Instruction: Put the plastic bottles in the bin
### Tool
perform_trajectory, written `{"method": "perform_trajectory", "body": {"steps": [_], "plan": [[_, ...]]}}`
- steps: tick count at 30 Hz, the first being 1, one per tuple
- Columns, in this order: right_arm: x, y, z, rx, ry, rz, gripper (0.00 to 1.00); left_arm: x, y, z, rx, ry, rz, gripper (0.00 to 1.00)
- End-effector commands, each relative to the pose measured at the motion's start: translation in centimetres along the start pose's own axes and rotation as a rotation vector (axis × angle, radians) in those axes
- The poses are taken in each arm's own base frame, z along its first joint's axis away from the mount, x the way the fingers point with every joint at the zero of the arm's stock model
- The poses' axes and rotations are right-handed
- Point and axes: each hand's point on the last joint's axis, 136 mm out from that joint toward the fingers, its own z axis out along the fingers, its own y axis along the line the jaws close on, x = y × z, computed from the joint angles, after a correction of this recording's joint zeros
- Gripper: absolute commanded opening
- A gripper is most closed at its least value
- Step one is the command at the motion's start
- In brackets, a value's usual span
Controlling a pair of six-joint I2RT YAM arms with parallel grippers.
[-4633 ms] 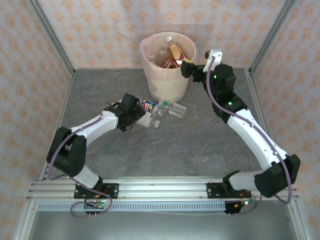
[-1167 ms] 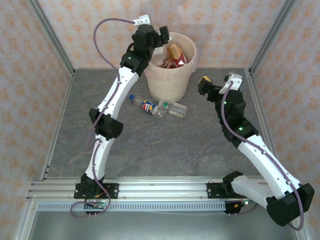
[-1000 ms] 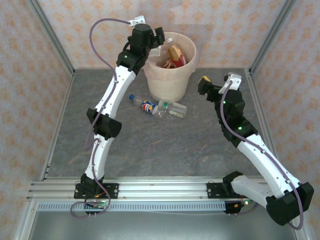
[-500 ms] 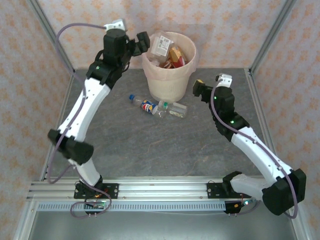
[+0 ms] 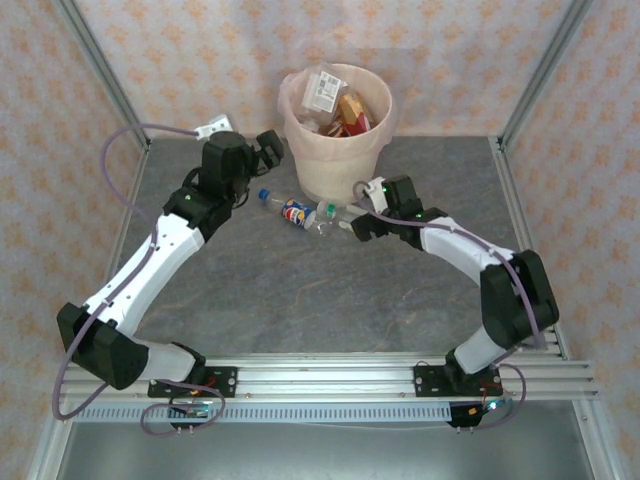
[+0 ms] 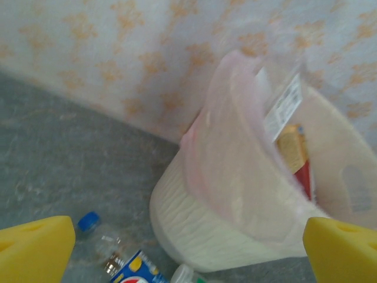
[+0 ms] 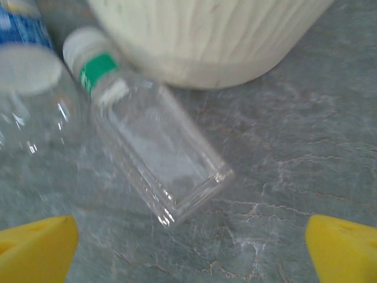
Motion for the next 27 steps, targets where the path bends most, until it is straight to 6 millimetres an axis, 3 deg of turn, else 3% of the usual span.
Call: {"method": "perform_trajectory", "body": {"steps": [1, 6, 17, 27], "plan": [[0.5, 0.4, 1.5, -0.052, 0.071, -0.295, 0.99, -0.1, 1.2, -0.4, -0.031, -0.044, -0.076, 1.00], [1.7, 0.6, 3.7, -0.112, 0.169, -0.453, 0.99, 0.6, 1.6, 0.1, -0.046, -0.025, -0.074, 1.00], [1.0, 0.9, 7.0, -0.163, 0.133, -0.552, 0.90, 0.9, 2.6, 0.4, -0.104, -0.015, -0.060, 1.00], [2.0, 1.7, 7.6, -0.211, 0.145, -0.566, 0.83, 1.8, 3.8, 0.8, -0.143, 0.011, -0.092, 1.00]]}}
